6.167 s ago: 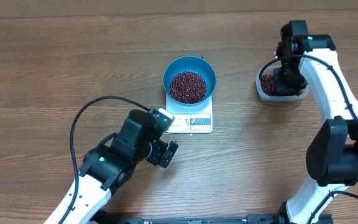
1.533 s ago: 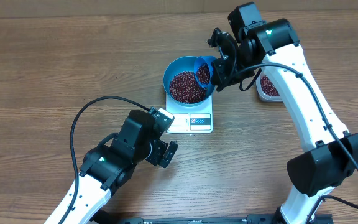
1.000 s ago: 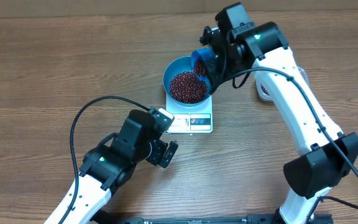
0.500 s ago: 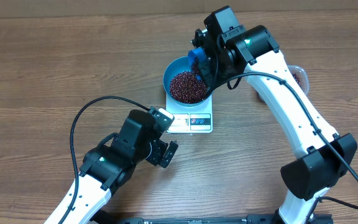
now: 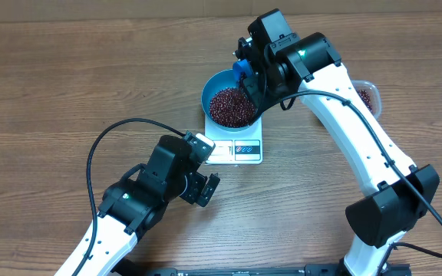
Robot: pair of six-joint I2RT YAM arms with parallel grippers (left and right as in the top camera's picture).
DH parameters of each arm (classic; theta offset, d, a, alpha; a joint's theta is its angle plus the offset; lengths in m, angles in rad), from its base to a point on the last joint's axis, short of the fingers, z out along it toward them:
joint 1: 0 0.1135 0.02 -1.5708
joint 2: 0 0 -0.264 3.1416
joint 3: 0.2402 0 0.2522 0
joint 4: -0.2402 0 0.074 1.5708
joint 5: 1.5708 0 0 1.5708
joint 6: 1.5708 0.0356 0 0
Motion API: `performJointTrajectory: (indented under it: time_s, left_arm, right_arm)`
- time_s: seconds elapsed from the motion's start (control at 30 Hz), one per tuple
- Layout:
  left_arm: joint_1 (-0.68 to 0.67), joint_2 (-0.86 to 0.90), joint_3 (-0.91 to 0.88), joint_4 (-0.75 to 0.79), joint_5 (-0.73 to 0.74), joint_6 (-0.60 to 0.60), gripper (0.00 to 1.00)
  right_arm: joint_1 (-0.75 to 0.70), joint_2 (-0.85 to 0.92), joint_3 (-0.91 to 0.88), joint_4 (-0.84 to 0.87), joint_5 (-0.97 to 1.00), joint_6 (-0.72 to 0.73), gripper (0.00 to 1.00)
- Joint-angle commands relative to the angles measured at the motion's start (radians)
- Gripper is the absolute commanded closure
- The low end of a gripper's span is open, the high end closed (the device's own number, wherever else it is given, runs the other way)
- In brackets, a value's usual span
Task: Scoop item into bowl and weigh 150g on scale
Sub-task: 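Hold the scoop tilted over the teal bowl, shaking beans out slowly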
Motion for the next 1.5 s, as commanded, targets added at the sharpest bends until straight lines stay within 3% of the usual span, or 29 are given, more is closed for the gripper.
performJointTrajectory:
  time_s: [0.0,1.47]
  left_arm:
    - [-0.005,0.007,-0.002,0.001,-0.007,0.012,0.00]
    - [-0.005,0.007,-0.002,0.001,-0.007,0.012,0.00]
  right_arm:
    - [0.004,-0.040,0.034,0.007,0.013,-0.009,0.96]
    - [0.038,-0.040,0.034,0.030,0.099,-0.095,0.96]
